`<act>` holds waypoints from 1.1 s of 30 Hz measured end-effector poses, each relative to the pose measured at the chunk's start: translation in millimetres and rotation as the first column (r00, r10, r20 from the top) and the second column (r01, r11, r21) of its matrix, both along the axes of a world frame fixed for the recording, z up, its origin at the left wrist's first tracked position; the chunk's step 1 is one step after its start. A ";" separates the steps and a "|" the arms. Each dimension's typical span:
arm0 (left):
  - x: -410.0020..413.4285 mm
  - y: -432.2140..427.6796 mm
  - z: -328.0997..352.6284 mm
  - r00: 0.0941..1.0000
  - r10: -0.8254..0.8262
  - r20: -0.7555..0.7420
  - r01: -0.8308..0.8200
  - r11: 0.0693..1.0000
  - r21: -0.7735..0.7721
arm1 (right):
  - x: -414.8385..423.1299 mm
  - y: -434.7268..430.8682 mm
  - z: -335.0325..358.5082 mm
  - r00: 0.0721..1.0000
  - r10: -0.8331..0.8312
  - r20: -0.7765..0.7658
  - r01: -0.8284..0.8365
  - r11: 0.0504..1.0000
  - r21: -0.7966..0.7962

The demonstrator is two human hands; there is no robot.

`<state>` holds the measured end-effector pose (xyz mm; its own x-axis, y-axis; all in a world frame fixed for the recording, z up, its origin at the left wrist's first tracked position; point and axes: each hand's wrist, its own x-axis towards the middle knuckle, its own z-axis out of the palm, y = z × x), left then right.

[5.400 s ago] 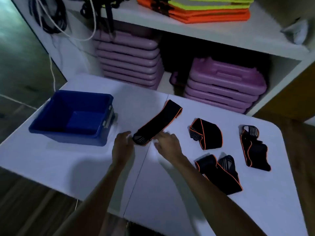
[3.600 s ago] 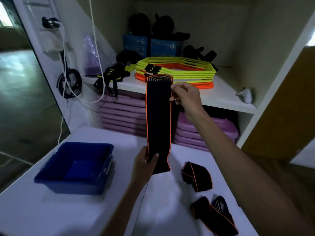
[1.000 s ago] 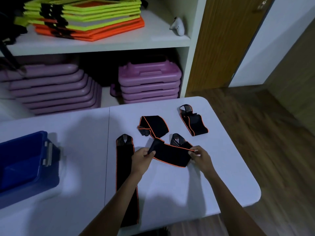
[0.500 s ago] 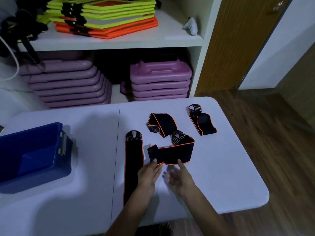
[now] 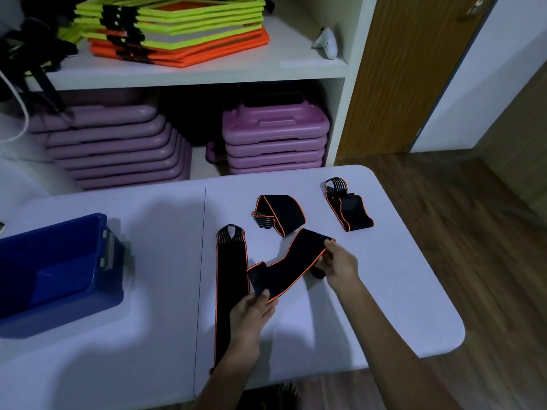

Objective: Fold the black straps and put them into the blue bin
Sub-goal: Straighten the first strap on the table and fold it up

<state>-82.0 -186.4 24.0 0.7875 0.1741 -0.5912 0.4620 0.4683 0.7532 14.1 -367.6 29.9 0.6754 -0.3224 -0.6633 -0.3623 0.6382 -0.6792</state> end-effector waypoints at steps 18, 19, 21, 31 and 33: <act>-19.7 -0.2 -3.9 0.972 -0.212 0.098 0.167 0.925 0.341 | 52.7 45.0 -8.8 0.891 0.416 -0.181 -0.453 0.814 -0.364; -20.6 0.6 -5.3 0.975 -0.203 0.091 0.159 0.922 0.354 | 54.4 46.2 -9.4 0.897 0.400 -0.186 -0.441 0.791 -0.423; -22.1 2.4 -7.0 0.977 -0.197 0.084 0.153 0.916 0.370 | 55.9 45.5 -12.2 0.910 0.373 -0.180 -0.412 0.770 -0.488; -39.4 -8.2 -17.1 0.952 -0.302 -0.040 0.290 0.857 0.427 | 58.9 23.8 -30.1 0.943 0.304 -0.133 -0.325 0.767 -0.554; -45.5 -15.4 -17.4 0.941 -0.329 -0.081 0.334 0.863 0.379 | 58.9 20.1 -30.9 0.943 0.310 -0.125 -0.324 0.759 -0.564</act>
<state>-127.5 -201.8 6.6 0.8313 0.1182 -0.5430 0.5501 -0.0365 0.8343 73.0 -347.6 -1.0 0.7942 -0.4153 -0.4436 -0.4941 -0.0164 -0.8693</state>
